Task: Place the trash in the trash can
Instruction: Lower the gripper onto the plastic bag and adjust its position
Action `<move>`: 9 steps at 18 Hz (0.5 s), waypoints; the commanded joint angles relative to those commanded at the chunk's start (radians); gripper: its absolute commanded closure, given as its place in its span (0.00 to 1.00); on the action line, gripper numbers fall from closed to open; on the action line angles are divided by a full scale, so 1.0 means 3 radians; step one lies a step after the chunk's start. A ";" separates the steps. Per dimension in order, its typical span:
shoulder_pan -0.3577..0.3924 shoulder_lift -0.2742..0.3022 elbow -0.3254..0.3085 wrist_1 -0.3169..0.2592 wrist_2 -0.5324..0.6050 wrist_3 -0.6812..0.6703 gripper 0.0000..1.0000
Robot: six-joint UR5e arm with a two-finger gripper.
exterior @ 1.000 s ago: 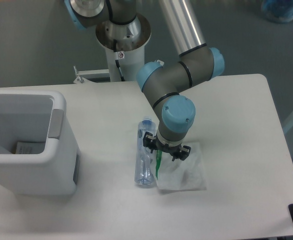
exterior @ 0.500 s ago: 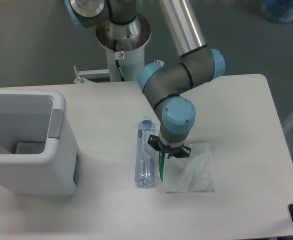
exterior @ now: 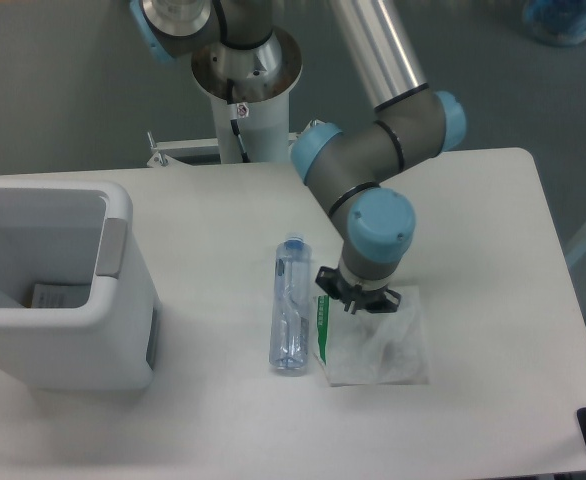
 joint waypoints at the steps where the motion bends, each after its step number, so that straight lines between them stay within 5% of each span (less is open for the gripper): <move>1: 0.0010 -0.0010 -0.0005 0.0005 0.0000 0.0061 0.13; 9: 0.0082 -0.0107 -0.0153 0.0491 -0.0005 0.0588 0.11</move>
